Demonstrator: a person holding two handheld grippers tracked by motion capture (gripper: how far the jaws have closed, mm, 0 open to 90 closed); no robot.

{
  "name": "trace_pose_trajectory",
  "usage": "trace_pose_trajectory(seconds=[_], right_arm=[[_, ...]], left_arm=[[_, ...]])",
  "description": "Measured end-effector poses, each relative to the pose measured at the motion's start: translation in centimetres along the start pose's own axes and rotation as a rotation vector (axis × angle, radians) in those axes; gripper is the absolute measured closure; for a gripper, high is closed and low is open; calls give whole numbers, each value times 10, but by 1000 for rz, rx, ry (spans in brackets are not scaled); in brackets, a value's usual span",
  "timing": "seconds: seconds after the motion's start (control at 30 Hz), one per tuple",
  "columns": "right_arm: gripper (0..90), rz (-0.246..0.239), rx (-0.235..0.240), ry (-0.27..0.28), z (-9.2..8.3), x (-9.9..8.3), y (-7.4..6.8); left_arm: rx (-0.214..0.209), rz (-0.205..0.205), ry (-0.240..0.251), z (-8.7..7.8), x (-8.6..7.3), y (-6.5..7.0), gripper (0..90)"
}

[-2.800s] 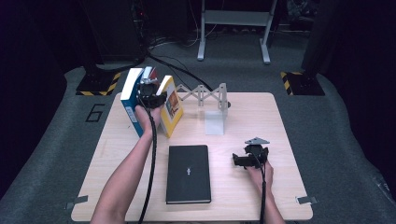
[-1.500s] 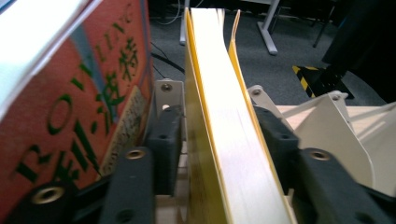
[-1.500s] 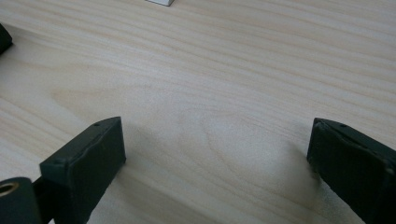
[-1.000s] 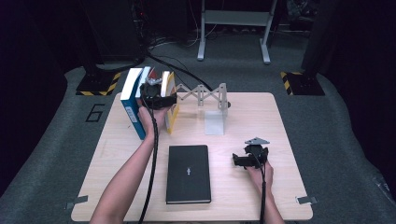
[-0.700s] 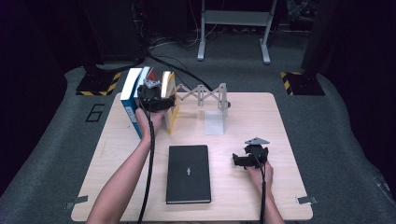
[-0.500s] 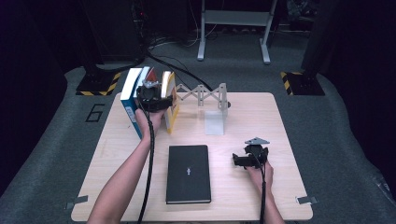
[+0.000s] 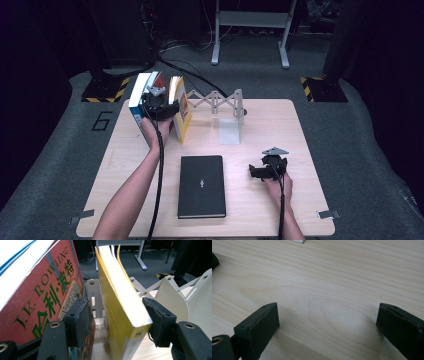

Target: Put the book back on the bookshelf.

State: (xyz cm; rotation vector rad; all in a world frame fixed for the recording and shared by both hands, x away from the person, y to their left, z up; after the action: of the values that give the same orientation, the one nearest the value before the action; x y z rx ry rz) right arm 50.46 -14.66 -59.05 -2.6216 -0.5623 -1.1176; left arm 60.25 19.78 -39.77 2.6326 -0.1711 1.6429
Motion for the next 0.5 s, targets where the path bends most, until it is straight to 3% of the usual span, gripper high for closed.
trace_pose_trajectory(seconds=[0.33, 0.5], right_arm=[[37, 0, 0, 0, 0, 0, 0], [37, -1, -1, -2, 0, 0, 0]], left_arm=[[-14, 16, 26, -13, 2, 3, 330], [-45, 22, 24, -19, -1, 4, 294]])
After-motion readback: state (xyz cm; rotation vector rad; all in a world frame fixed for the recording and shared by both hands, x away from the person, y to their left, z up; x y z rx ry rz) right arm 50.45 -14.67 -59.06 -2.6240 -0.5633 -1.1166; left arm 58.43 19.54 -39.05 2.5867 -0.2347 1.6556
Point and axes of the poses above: each handheld gripper's, and its own axes: z roughly forward along the jaws, x roughly out of its top, y roughly to its right, the point moved 9 cm from there along z, roughly forward along the jaws, and after that the axes turned 5 degrees about x, right-handed, at the moved point
